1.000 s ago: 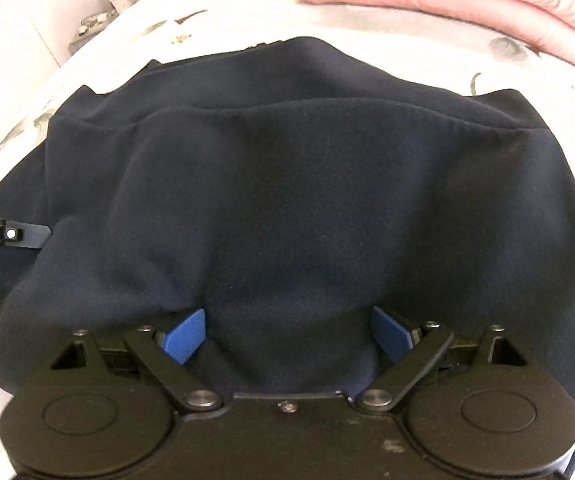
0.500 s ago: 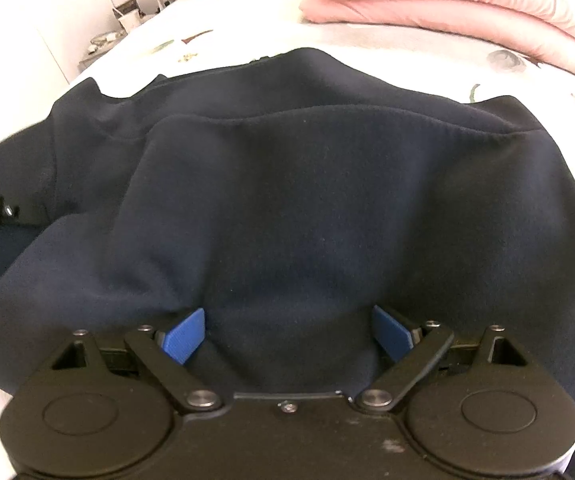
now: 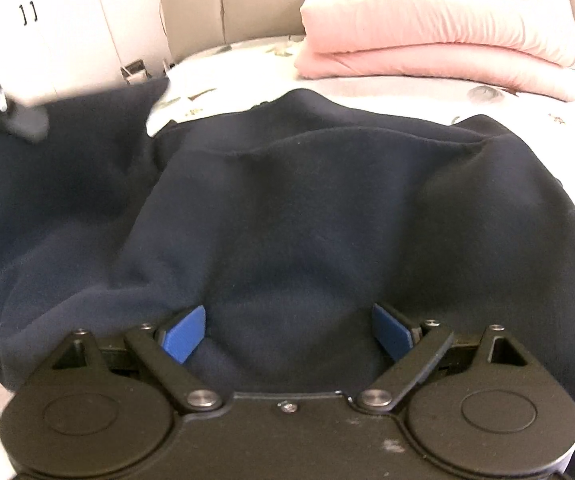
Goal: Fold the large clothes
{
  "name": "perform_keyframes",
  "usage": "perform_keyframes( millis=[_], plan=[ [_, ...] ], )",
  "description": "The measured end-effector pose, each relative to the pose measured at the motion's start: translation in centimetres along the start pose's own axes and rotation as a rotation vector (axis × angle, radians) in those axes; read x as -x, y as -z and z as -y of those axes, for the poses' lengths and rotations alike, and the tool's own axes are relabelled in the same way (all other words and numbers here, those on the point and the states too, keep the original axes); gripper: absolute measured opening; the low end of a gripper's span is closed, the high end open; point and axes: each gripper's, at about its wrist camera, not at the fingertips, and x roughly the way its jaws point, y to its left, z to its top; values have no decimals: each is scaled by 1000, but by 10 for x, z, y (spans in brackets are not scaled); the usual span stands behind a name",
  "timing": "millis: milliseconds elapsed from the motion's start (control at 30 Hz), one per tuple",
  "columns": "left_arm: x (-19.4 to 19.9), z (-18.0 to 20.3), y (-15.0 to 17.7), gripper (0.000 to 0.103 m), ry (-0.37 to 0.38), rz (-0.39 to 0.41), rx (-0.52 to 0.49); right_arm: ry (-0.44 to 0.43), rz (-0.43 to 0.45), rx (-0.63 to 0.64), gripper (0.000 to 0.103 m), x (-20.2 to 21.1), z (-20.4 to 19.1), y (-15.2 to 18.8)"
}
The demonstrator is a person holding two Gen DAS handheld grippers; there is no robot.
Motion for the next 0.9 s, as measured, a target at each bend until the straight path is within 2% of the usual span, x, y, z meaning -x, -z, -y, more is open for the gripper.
perform_keyframes(
  millis=[33, 67, 100, 133, 200, 233, 300, 367, 400, 433, 467, 533, 567, 633, 700, 800, 867, 900],
  plan=[
    [-4, -11, 5, 46, -51, -1, 4, -5, 1, 3, 103, 2, 0, 0],
    [-7, -25, 10, 56, -90, -8, 24, -13, -1, 5, 103, 4, 4, -7],
    [-9, -41, 16, 79, -120, -15, 57, -17, -4, 4, 103, 6, 5, -7],
    [-13, -57, 19, 89, -148, -21, 104, -20, -6, 5, 103, 5, 7, -10],
    [-21, -95, 27, 84, -194, -48, 216, -21, 1, 5, 103, 6, 7, -9],
    [-25, -110, 30, 79, -183, -64, 255, -20, 7, 5, 103, 7, 7, -8],
    [-29, -130, 34, 79, -78, -67, 301, -19, 21, 4, 103, 8, 6, -6],
    [-35, -140, 39, 87, 87, -51, 339, -19, 28, 1, 103, 8, 6, -4],
    [-40, -143, 42, 94, 150, -59, 356, -20, 31, 1, 103, 9, 6, -3],
    [-48, -144, 45, 95, 195, -80, 375, -22, 33, 0, 103, 10, 6, -2],
    [-58, -144, 51, 95, 219, -113, 386, -24, 36, 0, 103, 10, 6, -1],
    [-78, -145, 60, 95, 200, -159, 384, -28, 45, -1, 103, 12, 6, 2],
    [-88, -148, 64, 95, 218, -172, 383, -31, 51, 0, 103, 13, 7, 3],
    [-98, -155, 71, 103, 290, -166, 407, -40, 66, 0, 103, 13, 8, 6],
    [-100, -159, 71, 103, 338, -127, 430, -42, 79, 0, 103, 13, 10, 8],
    [-106, -150, 61, 103, 313, -114, 379, -44, 95, -3, 103, 14, 11, 11],
    [-111, -133, 53, 102, 233, -77, 330, -44, 102, -3, 103, 14, 11, 13],
    [-113, -120, 49, 98, 175, -68, 290, -43, 105, -4, 103, 15, 11, 13]
  ],
)
